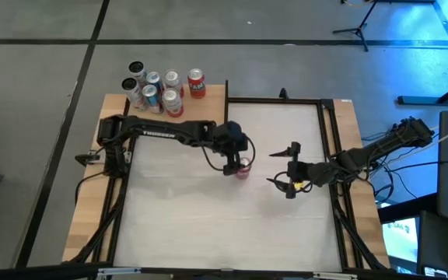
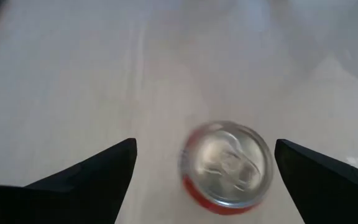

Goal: Place canned beverage on shelf
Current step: Put the red soda can on the shelf aligned with the red soda can

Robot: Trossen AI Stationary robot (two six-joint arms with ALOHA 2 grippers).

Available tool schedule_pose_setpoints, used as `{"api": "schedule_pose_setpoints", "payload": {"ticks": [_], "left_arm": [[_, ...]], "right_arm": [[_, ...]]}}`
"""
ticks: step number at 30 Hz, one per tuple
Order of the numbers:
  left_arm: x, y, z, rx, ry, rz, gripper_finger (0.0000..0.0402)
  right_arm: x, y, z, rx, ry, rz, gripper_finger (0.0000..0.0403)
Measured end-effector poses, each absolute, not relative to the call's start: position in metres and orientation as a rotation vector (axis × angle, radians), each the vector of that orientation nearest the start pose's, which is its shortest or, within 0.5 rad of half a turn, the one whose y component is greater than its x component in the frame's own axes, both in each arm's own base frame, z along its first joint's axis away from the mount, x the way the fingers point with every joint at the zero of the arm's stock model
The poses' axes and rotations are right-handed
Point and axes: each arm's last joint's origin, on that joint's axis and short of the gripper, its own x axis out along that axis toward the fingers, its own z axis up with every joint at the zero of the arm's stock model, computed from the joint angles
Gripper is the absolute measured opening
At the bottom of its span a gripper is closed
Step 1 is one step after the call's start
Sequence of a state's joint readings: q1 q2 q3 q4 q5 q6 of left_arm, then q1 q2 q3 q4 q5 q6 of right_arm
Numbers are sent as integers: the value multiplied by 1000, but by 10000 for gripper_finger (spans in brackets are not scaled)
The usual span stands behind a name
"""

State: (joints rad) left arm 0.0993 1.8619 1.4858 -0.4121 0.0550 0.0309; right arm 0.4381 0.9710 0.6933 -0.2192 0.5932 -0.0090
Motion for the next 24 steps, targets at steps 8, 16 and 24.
{"api": "schedule_pose_setpoints", "payload": {"ticks": [8, 16, 24], "left_arm": [[424, 26, 237, 1, 780, -21, 371], [427, 26, 219, 30, 852, 36, 371], [431, 21, 209, 29, 861, 3, 362]], "right_arm": [[190, 71, 266, -261, 459, -150, 381], [189, 71, 264, -244, 474, -140, 381], [189, 71, 264, -243, 473, -139, 381]]}}
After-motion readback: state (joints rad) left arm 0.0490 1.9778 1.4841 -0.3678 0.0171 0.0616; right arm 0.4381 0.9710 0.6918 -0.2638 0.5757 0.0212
